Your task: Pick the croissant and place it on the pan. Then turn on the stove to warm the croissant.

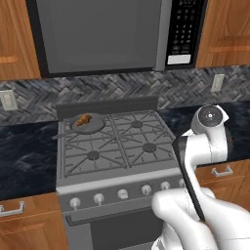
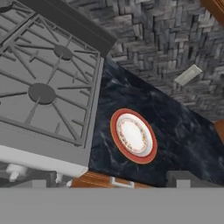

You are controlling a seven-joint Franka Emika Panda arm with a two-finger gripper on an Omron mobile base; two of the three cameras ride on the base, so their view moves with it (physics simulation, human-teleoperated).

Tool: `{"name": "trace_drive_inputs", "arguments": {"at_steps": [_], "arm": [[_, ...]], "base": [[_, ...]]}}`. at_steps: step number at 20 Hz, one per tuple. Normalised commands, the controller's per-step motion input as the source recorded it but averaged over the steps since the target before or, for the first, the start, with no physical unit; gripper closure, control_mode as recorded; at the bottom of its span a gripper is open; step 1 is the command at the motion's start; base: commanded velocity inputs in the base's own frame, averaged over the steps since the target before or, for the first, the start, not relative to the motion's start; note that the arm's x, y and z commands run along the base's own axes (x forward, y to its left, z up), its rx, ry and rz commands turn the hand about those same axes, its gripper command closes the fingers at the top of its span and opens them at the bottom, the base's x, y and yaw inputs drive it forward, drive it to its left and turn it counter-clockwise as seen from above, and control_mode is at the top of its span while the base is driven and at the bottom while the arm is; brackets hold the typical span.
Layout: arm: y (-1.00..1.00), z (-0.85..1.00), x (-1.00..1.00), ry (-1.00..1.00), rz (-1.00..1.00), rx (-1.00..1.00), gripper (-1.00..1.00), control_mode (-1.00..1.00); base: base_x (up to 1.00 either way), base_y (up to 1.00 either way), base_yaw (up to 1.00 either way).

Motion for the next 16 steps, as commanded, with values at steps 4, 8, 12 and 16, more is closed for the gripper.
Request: {"name": "trace_drive_inputs", "arguments": {"at_steps": [4,8,12,16], "arm": [[0.0,0.0,0.0,0.0,0.0,0.0,-1.0,1.0],[0.0,0.0,0.0,0.0,0.0,0.0,-1.0,1.0],[0.0,0.0,0.0,0.0,0.0,0.0,-1.0,1.0],[-0.04,-0.04,0.0,-0.13,0.0,0.06,-1.0,-1.0]], "base": [[0.0,-0.35,-0.01],[0.0,-0.25,-0.02],[0.0,-0.21,-0.03],[0.0,-0.04,-0.01]]}}
